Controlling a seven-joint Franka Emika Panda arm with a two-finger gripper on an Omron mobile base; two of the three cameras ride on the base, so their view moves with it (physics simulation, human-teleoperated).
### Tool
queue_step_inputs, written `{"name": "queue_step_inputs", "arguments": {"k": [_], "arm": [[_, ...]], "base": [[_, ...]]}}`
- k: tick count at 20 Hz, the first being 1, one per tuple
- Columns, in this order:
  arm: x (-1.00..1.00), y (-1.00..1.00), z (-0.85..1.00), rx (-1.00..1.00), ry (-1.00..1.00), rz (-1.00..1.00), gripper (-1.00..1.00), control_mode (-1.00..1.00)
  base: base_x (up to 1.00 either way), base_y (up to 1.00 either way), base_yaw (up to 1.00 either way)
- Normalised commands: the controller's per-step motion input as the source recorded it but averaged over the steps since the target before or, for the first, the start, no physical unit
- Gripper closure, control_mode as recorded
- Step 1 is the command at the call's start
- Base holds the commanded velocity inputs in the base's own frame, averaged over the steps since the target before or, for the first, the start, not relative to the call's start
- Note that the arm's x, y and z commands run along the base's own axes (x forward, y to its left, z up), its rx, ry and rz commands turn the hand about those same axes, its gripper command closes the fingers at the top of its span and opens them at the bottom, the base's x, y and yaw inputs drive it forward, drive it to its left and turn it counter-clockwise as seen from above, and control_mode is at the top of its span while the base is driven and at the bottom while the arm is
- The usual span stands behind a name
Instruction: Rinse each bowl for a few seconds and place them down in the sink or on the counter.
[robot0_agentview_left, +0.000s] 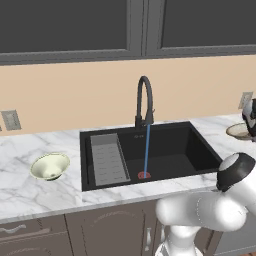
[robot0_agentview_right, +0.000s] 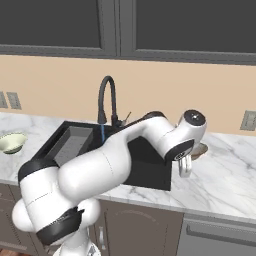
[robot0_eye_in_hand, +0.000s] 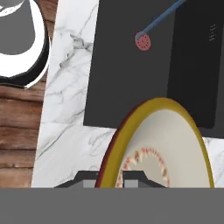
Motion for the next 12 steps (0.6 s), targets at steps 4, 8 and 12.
{"name": "queue_step_inputs", "arguments": {"k": [4, 8, 12], "arm": [[0.01, 0.19, 0.10, 0.08, -0.02, 0.31, 1.00, -1.00], [0.15, 0.21, 0.06, 0.09, 0.04, 0.28, 1.00, -1.00], [0.17, 0.19, 0.00, 0.06, 0.02, 0.19, 1.00, -1.00]], "base": [[0.00, 0.00, 0.00], [0.00, 0.00, 0.00], [0.00, 0.00, 0.00]]}}
